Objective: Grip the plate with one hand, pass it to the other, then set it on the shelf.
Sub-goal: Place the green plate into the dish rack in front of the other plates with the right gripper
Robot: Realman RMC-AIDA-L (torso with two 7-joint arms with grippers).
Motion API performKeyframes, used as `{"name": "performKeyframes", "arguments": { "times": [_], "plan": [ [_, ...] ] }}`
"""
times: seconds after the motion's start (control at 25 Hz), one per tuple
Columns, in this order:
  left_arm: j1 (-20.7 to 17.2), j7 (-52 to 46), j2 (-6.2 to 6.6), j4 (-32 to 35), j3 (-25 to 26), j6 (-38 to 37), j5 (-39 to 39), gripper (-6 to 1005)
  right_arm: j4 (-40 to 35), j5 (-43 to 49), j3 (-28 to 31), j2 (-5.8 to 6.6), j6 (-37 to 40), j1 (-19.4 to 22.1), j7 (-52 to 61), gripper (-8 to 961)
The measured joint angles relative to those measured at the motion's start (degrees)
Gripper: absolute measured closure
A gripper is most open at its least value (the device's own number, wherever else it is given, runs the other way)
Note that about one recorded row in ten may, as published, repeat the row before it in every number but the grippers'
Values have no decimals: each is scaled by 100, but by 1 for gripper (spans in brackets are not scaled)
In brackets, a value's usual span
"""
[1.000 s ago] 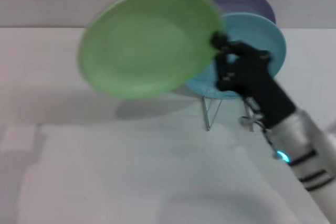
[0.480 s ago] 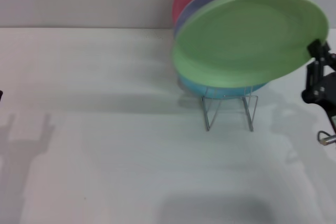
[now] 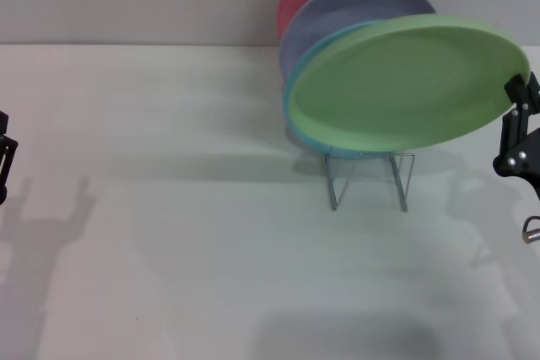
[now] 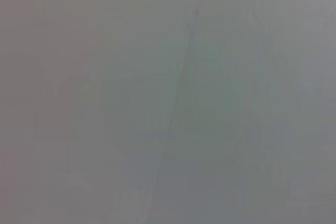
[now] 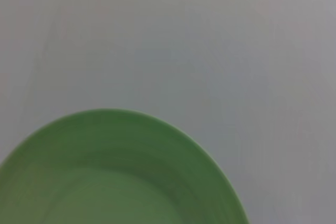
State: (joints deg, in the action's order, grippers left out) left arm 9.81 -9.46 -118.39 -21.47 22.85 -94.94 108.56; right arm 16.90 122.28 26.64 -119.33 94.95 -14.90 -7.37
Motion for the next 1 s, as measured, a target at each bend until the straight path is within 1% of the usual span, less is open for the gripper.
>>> {"name": "performKeyframes", "arguments": {
  "times": [0.28, 0.44, 0.68, 1.0],
  "plan": [
    [27, 2, 8, -62, -59, 4, -2, 163, -215, 28, -2, 1, -66, -58, -409, 937],
    [68, 17, 10, -86, -65, 4, -2, 163, -317, 22, 3, 3, -155, -95, -424, 936],
    [103, 36, 9, -85, -70, 3, -2, 163, -441, 53, -16, -10, -532, -118, -694, 936],
    [120, 26, 9, -85, -70, 2, -2, 163, -422, 54, -36, -22, -821, -68, -771, 937]
  ]
}}
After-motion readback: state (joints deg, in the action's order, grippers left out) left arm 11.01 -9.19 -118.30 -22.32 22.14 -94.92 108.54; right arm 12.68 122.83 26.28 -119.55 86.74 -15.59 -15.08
